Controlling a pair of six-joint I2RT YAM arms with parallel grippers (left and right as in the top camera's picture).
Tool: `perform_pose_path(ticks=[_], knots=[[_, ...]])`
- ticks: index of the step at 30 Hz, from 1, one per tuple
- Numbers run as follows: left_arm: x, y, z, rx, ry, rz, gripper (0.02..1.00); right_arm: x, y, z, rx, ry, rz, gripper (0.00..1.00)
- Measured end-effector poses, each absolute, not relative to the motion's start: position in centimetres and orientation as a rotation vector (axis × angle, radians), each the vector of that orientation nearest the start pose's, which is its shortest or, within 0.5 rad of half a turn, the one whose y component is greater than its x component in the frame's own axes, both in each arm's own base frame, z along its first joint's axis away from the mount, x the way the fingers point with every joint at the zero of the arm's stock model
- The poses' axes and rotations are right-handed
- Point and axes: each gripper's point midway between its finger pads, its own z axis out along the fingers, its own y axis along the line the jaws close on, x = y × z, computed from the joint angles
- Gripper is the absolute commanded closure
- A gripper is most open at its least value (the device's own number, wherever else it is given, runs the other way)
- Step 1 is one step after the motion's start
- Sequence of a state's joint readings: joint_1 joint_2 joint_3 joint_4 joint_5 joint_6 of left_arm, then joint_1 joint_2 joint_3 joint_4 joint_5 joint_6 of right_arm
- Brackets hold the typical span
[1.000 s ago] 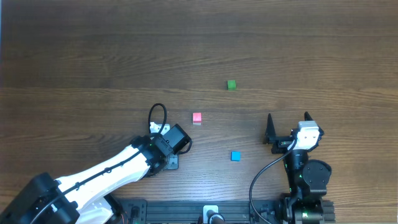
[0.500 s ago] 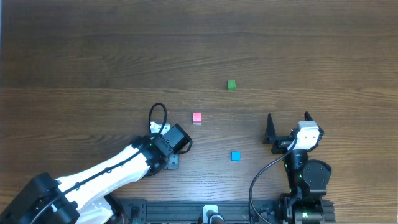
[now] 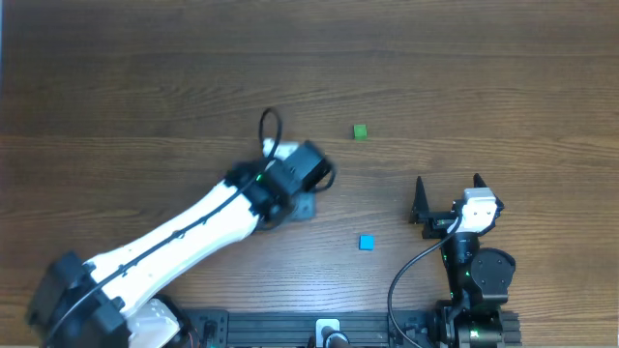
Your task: Stack Cubes
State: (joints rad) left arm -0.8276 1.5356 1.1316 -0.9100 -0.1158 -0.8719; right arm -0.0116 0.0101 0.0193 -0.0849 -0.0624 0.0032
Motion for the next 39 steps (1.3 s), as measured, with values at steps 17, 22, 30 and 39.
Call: perform_pose_path(ticks=[17,22,30,39], knots=[[26.9,-25.1,7.7,-0.115,2.938,-0.082,0.978,24.5,0.8,16.0,-0.036,1.646,0.045,0.009],[27.4,-24.5,7.7,-0.147,2.937,-0.077,0.976,24.5,0.8,16.0,-0.036,1.646,0.045,0.009],[27.7,-24.7,7.0,-0.152,2.941,-0.076,0.978,24.5,0.8,16.0,-0.036,1.646,0.045,0.009],[27.8,-24.7,6.6,-0.153,2.946,-0.07,0.978,24.5,0.8,16.0,-0.036,1.646,0.045,0.007]])
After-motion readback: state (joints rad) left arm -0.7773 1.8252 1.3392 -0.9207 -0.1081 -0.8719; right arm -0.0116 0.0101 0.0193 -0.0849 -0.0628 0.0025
